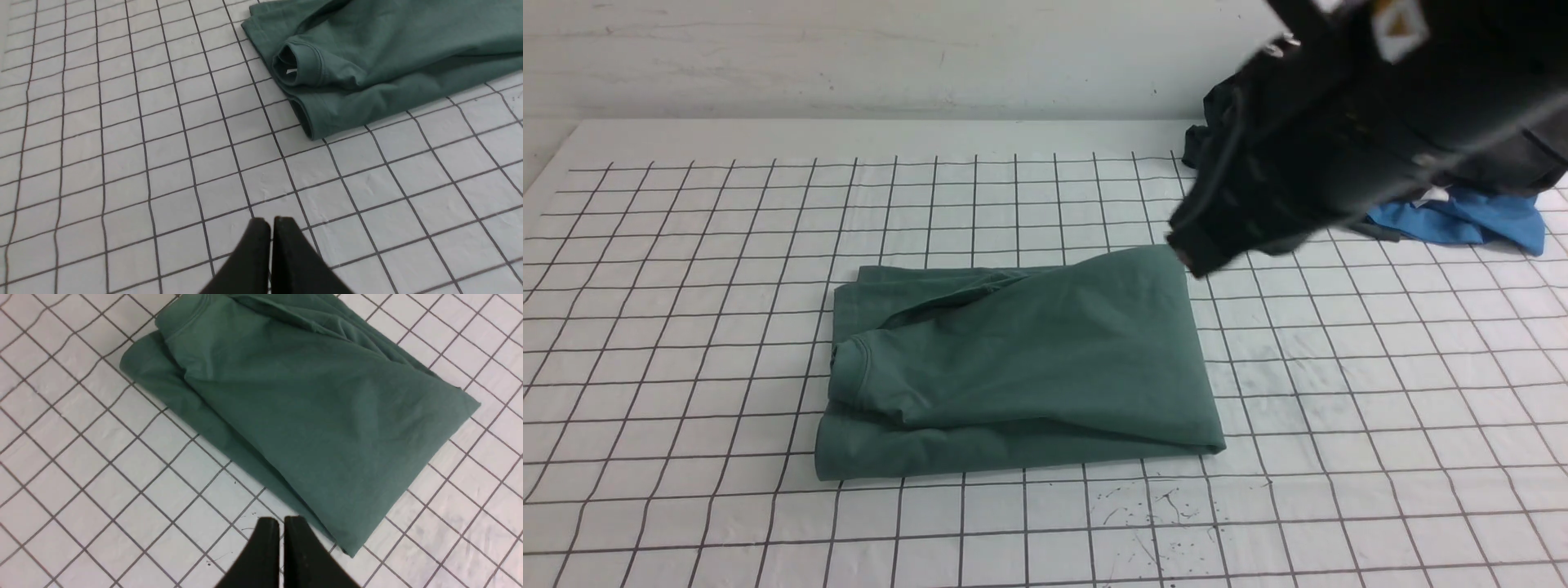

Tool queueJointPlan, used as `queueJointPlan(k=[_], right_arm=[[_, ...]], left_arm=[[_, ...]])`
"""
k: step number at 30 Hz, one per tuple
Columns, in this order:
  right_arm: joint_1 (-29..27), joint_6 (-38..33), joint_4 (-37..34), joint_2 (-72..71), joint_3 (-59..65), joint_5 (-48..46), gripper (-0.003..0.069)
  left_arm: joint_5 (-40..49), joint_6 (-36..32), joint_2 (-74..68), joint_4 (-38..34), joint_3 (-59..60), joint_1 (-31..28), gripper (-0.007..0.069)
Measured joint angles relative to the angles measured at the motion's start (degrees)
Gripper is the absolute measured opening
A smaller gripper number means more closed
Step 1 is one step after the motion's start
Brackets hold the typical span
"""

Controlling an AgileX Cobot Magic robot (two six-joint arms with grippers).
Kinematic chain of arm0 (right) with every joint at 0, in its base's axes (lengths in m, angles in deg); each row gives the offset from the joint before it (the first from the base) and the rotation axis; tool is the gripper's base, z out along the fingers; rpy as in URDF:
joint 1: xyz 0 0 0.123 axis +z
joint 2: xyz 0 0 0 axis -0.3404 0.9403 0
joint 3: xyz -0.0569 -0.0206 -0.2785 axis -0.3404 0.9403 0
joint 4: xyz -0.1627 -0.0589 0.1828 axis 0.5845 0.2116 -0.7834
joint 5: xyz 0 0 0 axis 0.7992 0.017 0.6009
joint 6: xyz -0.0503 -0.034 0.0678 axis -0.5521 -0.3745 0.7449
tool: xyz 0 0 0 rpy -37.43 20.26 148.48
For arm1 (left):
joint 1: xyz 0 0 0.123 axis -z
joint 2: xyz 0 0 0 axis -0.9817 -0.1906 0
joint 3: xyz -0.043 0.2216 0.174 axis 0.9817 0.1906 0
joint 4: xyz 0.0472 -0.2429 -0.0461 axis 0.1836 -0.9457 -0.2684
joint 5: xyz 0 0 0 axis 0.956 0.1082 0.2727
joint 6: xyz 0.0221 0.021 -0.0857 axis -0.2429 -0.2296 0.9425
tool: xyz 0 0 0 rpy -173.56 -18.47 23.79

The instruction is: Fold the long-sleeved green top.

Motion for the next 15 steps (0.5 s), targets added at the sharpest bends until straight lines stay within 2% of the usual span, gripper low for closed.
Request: queueJointPlan(k=[7, 15], right_arm=[[0.0, 1.5, -0.2, -21.3, 19.2, 17.0, -0.0014], [0.0, 1.6, -0.3, -37.6, 32.7, 24.5, -0.0014]], left_arm=[[-1.7, 0.4, 8.7, -0.1, 2.5, 0.0, -0.0007], [-1.9, 0.4, 9.3, -0.1, 2.5, 0.0, -0.0007]])
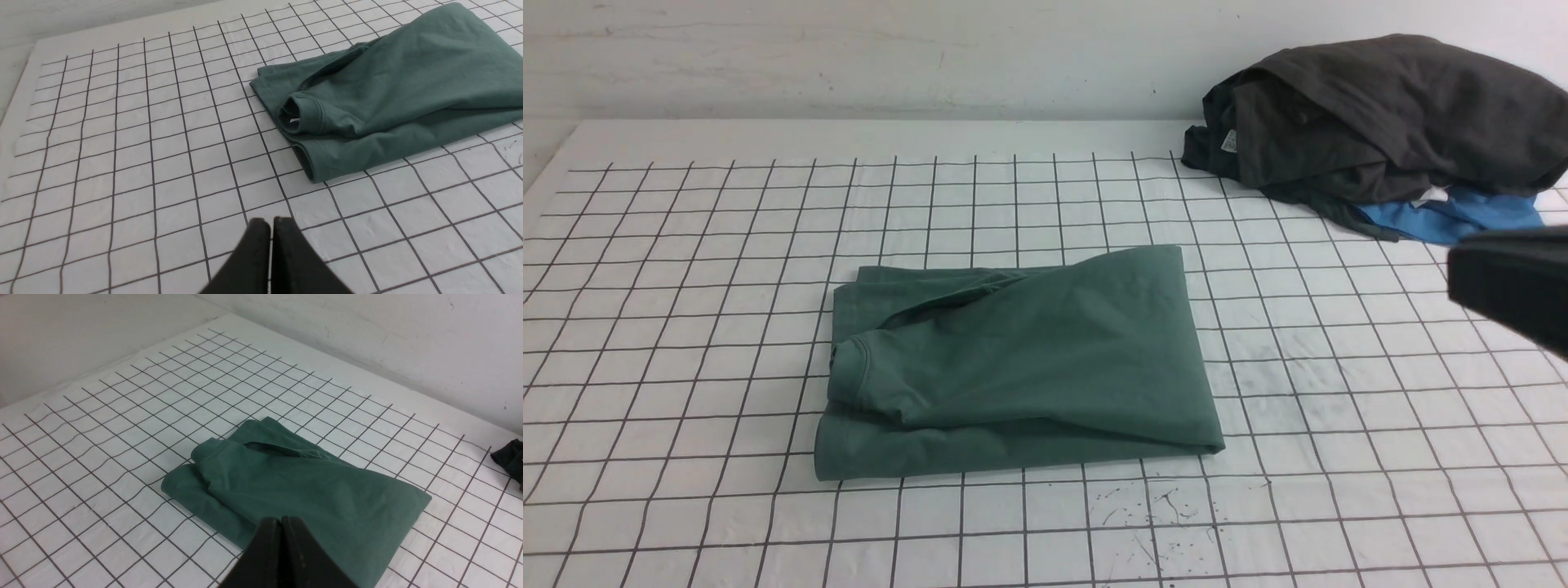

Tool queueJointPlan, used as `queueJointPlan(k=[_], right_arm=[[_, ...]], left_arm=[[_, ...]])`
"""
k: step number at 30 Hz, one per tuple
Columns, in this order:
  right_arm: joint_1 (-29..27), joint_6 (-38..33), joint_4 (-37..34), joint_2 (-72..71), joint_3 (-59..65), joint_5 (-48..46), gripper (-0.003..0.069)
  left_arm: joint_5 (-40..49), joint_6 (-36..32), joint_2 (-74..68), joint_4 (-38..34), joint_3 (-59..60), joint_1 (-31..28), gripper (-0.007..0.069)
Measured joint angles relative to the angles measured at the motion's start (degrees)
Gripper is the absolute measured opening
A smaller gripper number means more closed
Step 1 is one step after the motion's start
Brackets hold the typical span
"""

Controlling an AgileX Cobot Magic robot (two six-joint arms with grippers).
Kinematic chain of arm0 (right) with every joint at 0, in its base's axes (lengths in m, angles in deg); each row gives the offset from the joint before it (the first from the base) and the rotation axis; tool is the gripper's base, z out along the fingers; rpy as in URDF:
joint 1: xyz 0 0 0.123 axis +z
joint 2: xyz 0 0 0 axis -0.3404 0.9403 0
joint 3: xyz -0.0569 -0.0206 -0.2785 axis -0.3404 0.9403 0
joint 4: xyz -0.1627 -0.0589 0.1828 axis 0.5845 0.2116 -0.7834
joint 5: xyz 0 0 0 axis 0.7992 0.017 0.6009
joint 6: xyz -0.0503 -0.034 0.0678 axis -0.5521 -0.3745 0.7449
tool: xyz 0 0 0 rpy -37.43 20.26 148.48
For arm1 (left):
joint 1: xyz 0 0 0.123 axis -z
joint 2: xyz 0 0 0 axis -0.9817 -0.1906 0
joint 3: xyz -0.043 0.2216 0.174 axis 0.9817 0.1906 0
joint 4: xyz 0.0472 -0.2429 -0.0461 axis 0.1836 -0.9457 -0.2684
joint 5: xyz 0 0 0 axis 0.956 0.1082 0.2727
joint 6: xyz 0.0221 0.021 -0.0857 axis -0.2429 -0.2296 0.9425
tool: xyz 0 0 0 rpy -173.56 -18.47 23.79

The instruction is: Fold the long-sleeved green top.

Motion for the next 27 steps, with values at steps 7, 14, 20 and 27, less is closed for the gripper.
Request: queueJointPlan(k=[7, 14, 20, 27], right_arm=[[0.0, 0.0, 0.0, -2.5, 1.9, -0.3, -0.0014], [0.0, -0.3, 0.0, -2.5, 1.9, -1.8, -0.0014], [0.0, -0.4, 0.0, -2.5, 2.2, -1.8, -0.0014], [-2.6, 4.0, 4.1, -7.7, 14.5, 17.6, -0.0014]], left_arm=[[0.0, 0.0, 0.0, 0.0, 0.0, 0.0, -0.0007], [0.0, 0.0, 0.0, 0.0, 0.0, 0.0, -0.0007], [0.0, 0.0, 0.0, 0.0, 0.0, 0.0, -0.0007], [0.0, 0.0, 0.0, 0.0, 0.0, 0.0, -0.0007]])
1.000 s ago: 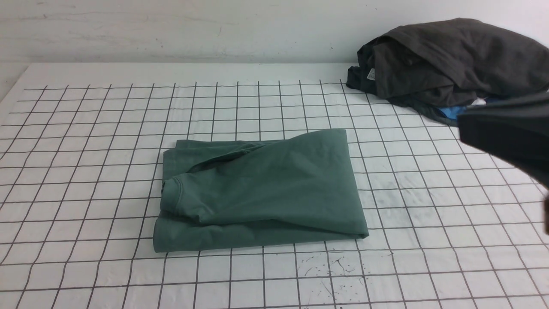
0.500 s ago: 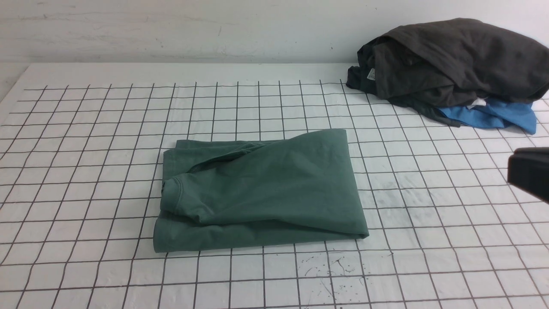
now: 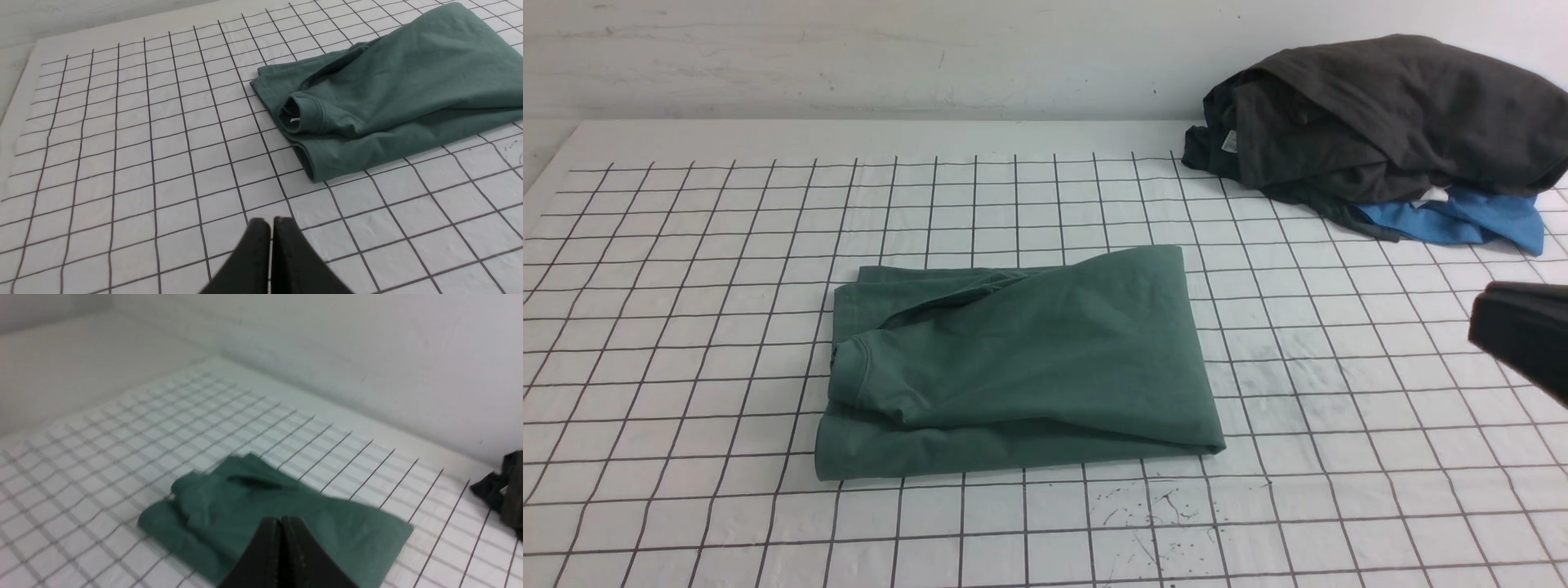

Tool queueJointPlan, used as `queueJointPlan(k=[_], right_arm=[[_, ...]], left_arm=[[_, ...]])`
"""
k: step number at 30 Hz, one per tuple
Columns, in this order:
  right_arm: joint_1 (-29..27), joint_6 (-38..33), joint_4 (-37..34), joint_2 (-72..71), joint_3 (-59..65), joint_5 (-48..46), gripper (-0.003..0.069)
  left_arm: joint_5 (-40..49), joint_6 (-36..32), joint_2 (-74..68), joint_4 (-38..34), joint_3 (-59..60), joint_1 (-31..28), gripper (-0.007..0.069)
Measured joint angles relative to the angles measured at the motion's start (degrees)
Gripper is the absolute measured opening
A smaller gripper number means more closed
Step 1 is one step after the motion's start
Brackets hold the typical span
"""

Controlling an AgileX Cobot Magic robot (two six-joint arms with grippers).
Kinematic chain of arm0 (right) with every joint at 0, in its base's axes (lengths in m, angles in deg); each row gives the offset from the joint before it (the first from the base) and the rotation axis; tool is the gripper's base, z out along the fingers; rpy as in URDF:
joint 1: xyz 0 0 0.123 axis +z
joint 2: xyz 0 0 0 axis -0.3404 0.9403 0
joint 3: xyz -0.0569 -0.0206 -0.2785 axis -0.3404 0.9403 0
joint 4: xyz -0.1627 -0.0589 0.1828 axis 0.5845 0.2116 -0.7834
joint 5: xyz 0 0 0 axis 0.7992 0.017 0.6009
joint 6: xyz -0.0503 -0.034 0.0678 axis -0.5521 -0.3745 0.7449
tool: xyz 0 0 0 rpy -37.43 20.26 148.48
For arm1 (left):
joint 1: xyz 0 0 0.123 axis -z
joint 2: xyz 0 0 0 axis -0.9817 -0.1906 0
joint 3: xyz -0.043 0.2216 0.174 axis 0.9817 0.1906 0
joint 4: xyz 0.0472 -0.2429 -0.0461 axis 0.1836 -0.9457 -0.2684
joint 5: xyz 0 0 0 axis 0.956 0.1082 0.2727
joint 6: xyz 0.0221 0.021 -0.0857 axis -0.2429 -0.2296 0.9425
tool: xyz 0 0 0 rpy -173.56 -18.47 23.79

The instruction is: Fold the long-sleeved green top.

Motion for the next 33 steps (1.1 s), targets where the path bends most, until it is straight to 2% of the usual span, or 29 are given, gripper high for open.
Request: queueJointPlan(k=[1, 2, 4, 5, 7, 8, 12, 17, 25, 33], right_arm=[[0.0, 0.0, 0.1, 0.0, 0.7, 0.9, -0.0014], [-2.9, 1.7, 0.2, -3.4, 6.6, 7.4, -0.0014], [-8.2, 3.2, -0.9, -9.0, 14.8, 13.8, -0.0014], [-8.7, 3.4, -1.3, -9.5, 15.5, 14.8, -0.0014], [-15.7, 3.9, -3.3, -15.7, 23.2, 18.7, -0.0014], [-16.8, 3.9, -3.5, -16.7, 24.4, 19.2, -0.0014], [-30.2, 4.1, -4.3, -26.4, 35.6, 21.2, -0.0014], [-38.9, 4.2, -4.3, -32.3, 38.9, 16.0, -0.0014], [-40.7, 4.8, -3.0, -32.8, 38.9, 3.5, -0.0014], [-39.3, 5.5, -2.9, -32.8, 38.8, 2.1, -0.0014]], left_arm=[[0.0, 0.0, 0.0, 0.0, 0.0, 0.0, -0.0007], [0.0, 0.0, 0.0, 0.0, 0.0, 0.0, -0.0007], [0.0, 0.0, 0.0, 0.0, 0.0, 0.0, -0.0007], [0.0, 0.0, 0.0, 0.0, 0.0, 0.0, -0.0007], [0.0, 0.0, 0.0, 0.0, 0.0, 0.0, -0.0007], [0.0, 0.0, 0.0, 0.0, 0.0, 0.0, -0.0007], [0.0, 0.0, 0.0, 0.0, 0.0, 0.0, -0.0007], [0.0, 0.0, 0.0, 0.0, 0.0, 0.0, -0.0007], [0.0, 0.0, 0.0, 0.0, 0.0, 0.0, -0.0007], [0.0, 0.0, 0.0, 0.0, 0.0, 0.0, -0.0007]])
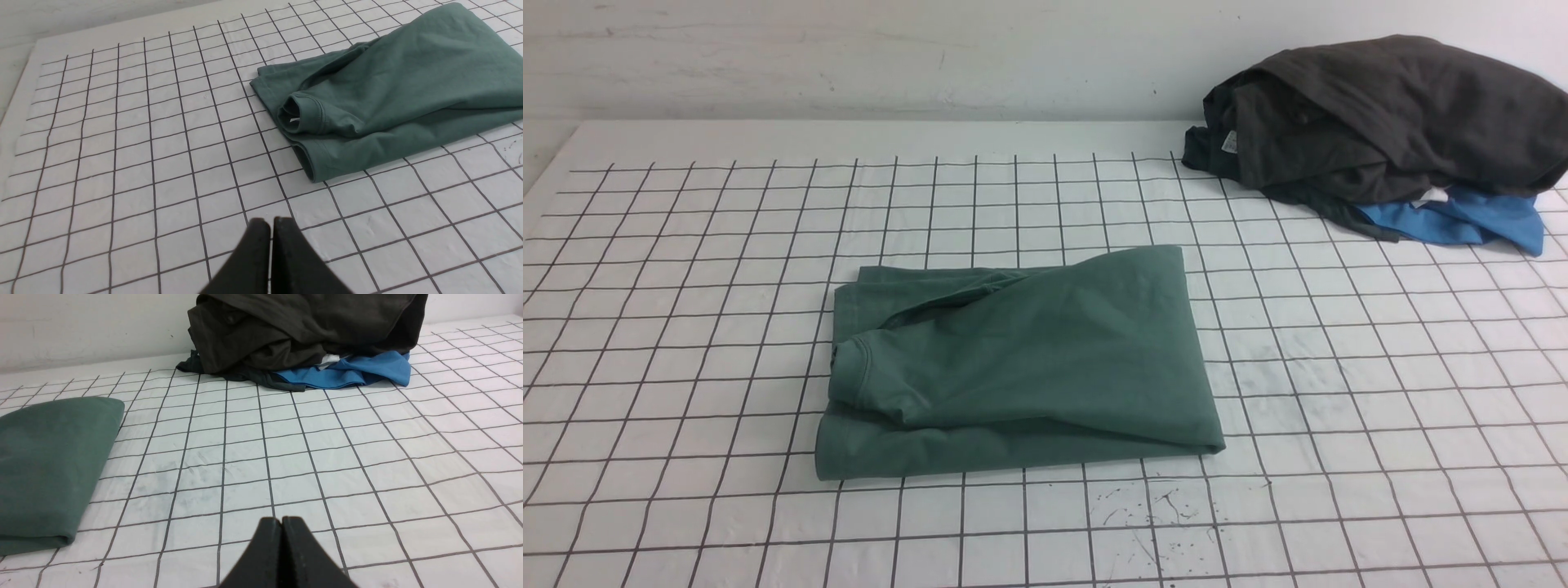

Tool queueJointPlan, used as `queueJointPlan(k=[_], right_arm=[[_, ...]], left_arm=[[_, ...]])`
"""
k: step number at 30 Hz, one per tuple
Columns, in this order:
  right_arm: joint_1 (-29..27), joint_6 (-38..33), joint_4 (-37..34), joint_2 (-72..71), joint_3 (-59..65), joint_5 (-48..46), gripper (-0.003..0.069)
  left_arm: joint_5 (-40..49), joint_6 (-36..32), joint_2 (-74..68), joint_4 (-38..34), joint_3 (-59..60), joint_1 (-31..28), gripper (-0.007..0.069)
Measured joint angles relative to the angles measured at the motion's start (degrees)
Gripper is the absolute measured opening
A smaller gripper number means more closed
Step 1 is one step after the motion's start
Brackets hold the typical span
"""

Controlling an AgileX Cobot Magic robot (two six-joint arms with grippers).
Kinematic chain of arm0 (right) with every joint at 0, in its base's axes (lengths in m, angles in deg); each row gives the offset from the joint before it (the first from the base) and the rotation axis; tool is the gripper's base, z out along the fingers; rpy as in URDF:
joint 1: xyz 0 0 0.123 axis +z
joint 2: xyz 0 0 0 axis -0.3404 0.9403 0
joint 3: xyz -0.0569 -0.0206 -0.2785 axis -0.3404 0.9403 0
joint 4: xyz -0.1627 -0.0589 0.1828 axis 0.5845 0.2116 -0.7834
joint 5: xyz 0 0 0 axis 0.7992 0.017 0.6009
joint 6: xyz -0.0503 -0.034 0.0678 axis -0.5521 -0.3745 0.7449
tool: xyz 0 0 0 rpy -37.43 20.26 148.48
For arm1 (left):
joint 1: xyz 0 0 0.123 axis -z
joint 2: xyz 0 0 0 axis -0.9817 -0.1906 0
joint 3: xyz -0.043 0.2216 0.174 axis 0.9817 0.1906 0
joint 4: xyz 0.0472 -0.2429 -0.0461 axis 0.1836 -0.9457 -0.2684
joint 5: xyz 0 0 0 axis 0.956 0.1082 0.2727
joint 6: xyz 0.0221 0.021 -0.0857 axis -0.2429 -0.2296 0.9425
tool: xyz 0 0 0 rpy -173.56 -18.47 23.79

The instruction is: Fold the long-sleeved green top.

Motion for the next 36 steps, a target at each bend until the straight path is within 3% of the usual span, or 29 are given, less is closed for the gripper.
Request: queueJointPlan(k=[30, 34, 36], right_arm=[[0.3, 0.0, -0.4, 0.0, 0.0, 0.0, -0.0014], [0.3, 0.0, -0.4, 0.0, 0.0, 0.0, -0.0014], [0.3, 0.0, -0.4, 0.0, 0.0, 0.0, -0.0014]], left_arm=[[-0.2, 0.1, 0.0, 0.2, 0.0, 0.0, -0.0007], [-3.1, 0.0, 0.0, 1.1, 0.2, 0.0, -0.0007], [-9.5, -0.1, 0.0, 1.1, 2.3, 0.0, -0.0007]])
